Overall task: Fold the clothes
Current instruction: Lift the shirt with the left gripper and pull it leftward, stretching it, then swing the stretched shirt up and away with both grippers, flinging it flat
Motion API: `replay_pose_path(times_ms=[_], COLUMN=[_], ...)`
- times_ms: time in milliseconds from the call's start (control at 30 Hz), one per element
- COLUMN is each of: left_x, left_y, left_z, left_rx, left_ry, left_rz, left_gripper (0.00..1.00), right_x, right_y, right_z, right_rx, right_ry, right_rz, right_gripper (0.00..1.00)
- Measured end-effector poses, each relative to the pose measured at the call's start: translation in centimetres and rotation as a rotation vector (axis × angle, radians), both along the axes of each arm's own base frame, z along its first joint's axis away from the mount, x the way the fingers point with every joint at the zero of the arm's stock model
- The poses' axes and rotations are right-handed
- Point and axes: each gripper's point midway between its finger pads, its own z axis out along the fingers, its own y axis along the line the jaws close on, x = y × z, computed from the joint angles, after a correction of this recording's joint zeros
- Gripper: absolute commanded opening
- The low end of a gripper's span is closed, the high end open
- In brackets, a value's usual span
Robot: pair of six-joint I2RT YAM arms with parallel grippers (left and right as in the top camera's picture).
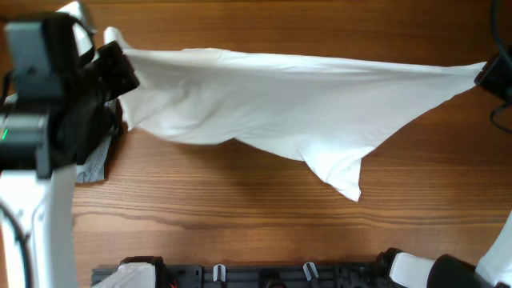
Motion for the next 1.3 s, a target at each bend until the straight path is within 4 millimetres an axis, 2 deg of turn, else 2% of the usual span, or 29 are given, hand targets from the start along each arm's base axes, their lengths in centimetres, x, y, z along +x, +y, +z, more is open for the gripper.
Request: replay_pose_path(times_ms=[67,167,600,700,800,933,1033,1133,1167,1233,1300], left_x=[-1.2,-1.5,0.8,1.3,1.9,1.9,2.4,3.7,4.3,5.7,5.5], left_y=[0.0,0.0,-1.0,-2.1,-4.7,-7.1,-7.0,-5.1,-4.2,-2.0,-0.8], left_z=[0.9,-0.1,-8.4,-10.7,-13.8,-16.0,-15.7,-13.6,-12.1,-6.5,-2.0], left_rx=[0.0,0.0,-0.037,-0.053,-0.04,-0.015,-0.007,-0.016,-0.02,-0.023,-0.02], left_ry=[-0.023,0.028,0.351,0.434,0.539,0.608,0.581,0.512,0.465,0.291,0.158], left_rz=[0.0,0.0,-0.04,-0.07,-0.149,-0.227,-0.23,-0.181,-0.159,-0.103,-0.074], left_gripper=[0.04,0.04,0.06,0.04,0.04,0.04,0.04,0.04,0.04,0.04,0.04], right_x=[-0.5,-0.7,-0.7,-0.7,-0.7,-1.0,-1.0,-0.5,-0.2,0.6,1.0], right_y=[0.2,0.4,0.4,0.4,0.4,0.4,0.3,0.3,0.4,0.8,1.1], right_z=[0.6,0.5,0.4,0.4,0.4,0.2,0.2,0.7,0.9,1.7,2.8], right_rx=[-0.007,0.0,0.001,0.001,0.001,0.0,-0.003,-0.008,-0.005,0.006,0.007], right_ry=[-0.016,-0.006,-0.003,-0.003,-0.002,0.009,0.009,-0.017,-0.034,-0.08,-0.127], right_rz=[0.0,0.002,0.001,0.002,0.002,0.002,-0.001,0.004,0.012,0.04,0.061], right_gripper=[0.05,0.05,0.05,0.05,0.05,0.05,0.05,0.04,0.05,0.05,0.05])
